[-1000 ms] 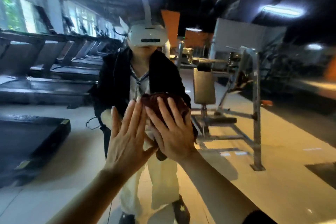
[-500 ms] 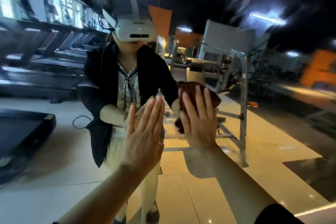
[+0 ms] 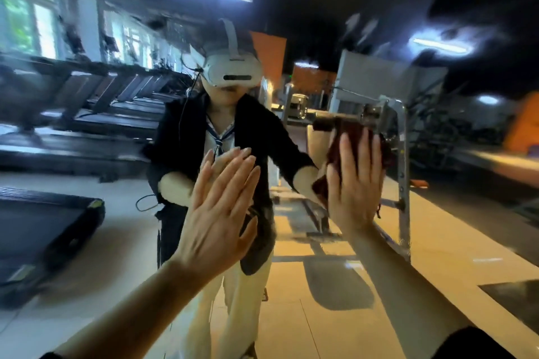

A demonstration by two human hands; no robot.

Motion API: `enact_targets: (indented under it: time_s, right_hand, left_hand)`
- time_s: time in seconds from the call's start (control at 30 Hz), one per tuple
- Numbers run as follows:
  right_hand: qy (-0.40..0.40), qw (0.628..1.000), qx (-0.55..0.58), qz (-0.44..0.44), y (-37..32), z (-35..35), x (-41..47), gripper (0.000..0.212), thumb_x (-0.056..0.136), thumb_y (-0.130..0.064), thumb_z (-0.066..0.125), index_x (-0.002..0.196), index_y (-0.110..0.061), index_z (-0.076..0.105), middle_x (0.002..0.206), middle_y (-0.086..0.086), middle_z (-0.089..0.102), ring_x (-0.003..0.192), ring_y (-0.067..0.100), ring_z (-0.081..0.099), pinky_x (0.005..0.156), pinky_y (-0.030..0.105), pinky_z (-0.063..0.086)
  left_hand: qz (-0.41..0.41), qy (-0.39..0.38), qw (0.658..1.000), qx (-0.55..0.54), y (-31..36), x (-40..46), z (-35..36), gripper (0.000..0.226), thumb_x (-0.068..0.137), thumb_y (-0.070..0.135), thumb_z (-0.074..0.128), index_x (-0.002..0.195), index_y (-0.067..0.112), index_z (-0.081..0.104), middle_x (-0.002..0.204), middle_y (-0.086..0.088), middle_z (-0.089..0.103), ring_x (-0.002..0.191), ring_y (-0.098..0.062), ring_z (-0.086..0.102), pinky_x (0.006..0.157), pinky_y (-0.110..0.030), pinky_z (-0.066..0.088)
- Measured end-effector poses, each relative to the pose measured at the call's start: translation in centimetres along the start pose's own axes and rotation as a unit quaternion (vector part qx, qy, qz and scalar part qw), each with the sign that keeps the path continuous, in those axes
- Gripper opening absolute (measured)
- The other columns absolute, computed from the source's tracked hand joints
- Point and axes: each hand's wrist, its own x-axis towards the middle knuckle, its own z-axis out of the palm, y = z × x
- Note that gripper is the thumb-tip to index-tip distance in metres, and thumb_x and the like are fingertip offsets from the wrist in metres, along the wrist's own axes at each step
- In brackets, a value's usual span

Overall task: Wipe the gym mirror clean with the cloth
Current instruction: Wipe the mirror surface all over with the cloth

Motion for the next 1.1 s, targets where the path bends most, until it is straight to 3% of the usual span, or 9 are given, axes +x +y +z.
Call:
enact_targets:
  time_s: [0.13, 0.23, 0.33, 0.4, 0.5, 0.57, 0.77, 0.97, 1.1]
  right_hand:
    - [0.087, 0.961, 0.025, 0.262, -0.2, 0.1, 7.8, 0.055, 0.108, -0.037, 0.029, 0.157, -0.013, 0.029, 0.163, 0.018, 0.024, 0.152, 0.035, 0.017, 0.12, 0.058, 0.019]
    - [0.025, 0.998, 0.017, 0.049, -4.2, 0.4, 8.0, 0.055, 0.107, -0.038, 0.029, 0.158, -0.019, 0.024, 0.165, 0.012, 0.016, 0.153, 0.033, 0.015, 0.12, 0.057, 0.021]
    - [-0.058, 0.98, 0.003, -0.189, -2.6, -0.5, 6.2, 0.053, 0.108, -0.039, 0.027, 0.159, -0.026, 0.016, 0.166, 0.007, 0.012, 0.155, 0.028, 0.01, 0.119, 0.057, 0.024]
    - [-0.048, 0.986, 0.006, -0.159, 1.0, -1.3, 7.4, 0.053, 0.108, -0.039, 0.026, 0.159, -0.027, 0.015, 0.166, 0.007, 0.014, 0.155, 0.027, 0.01, 0.119, 0.055, 0.024]
    - [0.048, 0.991, 0.023, 0.124, 4.0, -1.9, 12.3, 0.055, 0.108, -0.041, 0.022, 0.158, -0.021, 0.024, 0.165, 0.013, 0.02, 0.153, 0.031, 0.014, 0.119, 0.058, 0.022]
    - [0.079, 0.978, 0.024, 0.192, 2.1, -1.6, 15.5, 0.059, 0.108, -0.044, 0.018, 0.158, -0.016, 0.028, 0.165, 0.015, 0.022, 0.153, 0.032, 0.014, 0.12, 0.058, 0.021]
    - [-0.024, 0.989, 0.049, -0.14, -1.7, -1.2, 13.1, 0.055, 0.108, -0.04, 0.027, 0.159, -0.02, 0.022, 0.166, 0.011, 0.017, 0.155, 0.027, 0.008, 0.122, 0.054, 0.019]
    - [0.095, 0.983, 0.04, 0.155, 1.1, -1.8, 20.7, 0.058, 0.106, -0.042, 0.02, 0.158, -0.018, 0.029, 0.165, 0.013, 0.022, 0.154, 0.029, 0.013, 0.125, 0.049, 0.009]
    - [0.034, 0.997, 0.029, -0.066, -2.6, -0.9, 19.1, 0.054, 0.107, -0.037, 0.027, 0.157, -0.017, 0.031, 0.165, 0.015, 0.021, 0.154, 0.031, 0.012, 0.119, 0.058, 0.024]
  left_hand:
    - [0.047, 0.042, 0.997, 0.037, -1.2, 6.4, -2.2, 0.076, 0.09, 0.033, 0.053, 0.155, 0.006, 0.027, 0.163, -0.013, 0.021, 0.154, -0.024, 0.007, 0.124, -0.052, 0.003]
    - [0.07, 0.076, 0.993, 0.06, -1.7, 11.1, -3.2, 0.065, 0.095, 0.025, 0.05, 0.153, 0.003, 0.033, 0.161, -0.015, 0.028, 0.152, -0.027, 0.018, 0.124, -0.053, 0.009]
    - [0.106, 0.091, 0.987, 0.082, -1.7, 15.2, -4.5, 0.06, 0.098, 0.021, 0.045, 0.153, 0.0, 0.032, 0.161, -0.017, 0.028, 0.152, -0.029, 0.019, 0.124, -0.053, 0.006]
    - [0.14, 0.103, 0.978, 0.114, -2.5, 17.7, -5.7, 0.06, 0.099, 0.022, 0.047, 0.152, -0.001, 0.033, 0.161, -0.017, 0.027, 0.152, -0.03, 0.019, 0.123, -0.056, 0.006]
    - [0.173, 0.108, 0.965, 0.166, -3.7, 21.5, -7.5, 0.063, 0.097, 0.025, 0.045, 0.151, -0.003, 0.033, 0.162, -0.019, 0.025, 0.152, -0.032, 0.017, 0.123, -0.057, 0.005]
    - [0.173, 0.1, 0.961, 0.191, -3.9, 24.0, -8.0, 0.063, 0.098, 0.028, 0.039, 0.152, -0.003, 0.03, 0.162, -0.02, 0.022, 0.152, -0.033, 0.015, 0.123, -0.055, 0.004]
    - [0.156, 0.089, 0.957, 0.226, -4.1, 26.5, -6.5, 0.066, 0.103, 0.038, 0.022, 0.156, -0.002, 0.018, 0.164, -0.021, 0.014, 0.153, -0.032, 0.012, 0.123, -0.054, 0.01]
    - [0.169, 0.108, 0.95, 0.238, -4.6, 26.4, -5.8, 0.067, 0.104, 0.04, 0.015, 0.157, -0.001, 0.014, 0.165, -0.02, 0.01, 0.154, -0.03, 0.009, 0.124, -0.052, 0.011]
    - [0.174, 0.123, 0.952, 0.22, -4.7, 26.4, -5.7, 0.067, 0.105, 0.041, 0.017, 0.156, -0.002, 0.018, 0.164, -0.02, 0.014, 0.153, -0.03, 0.012, 0.124, -0.052, 0.012]
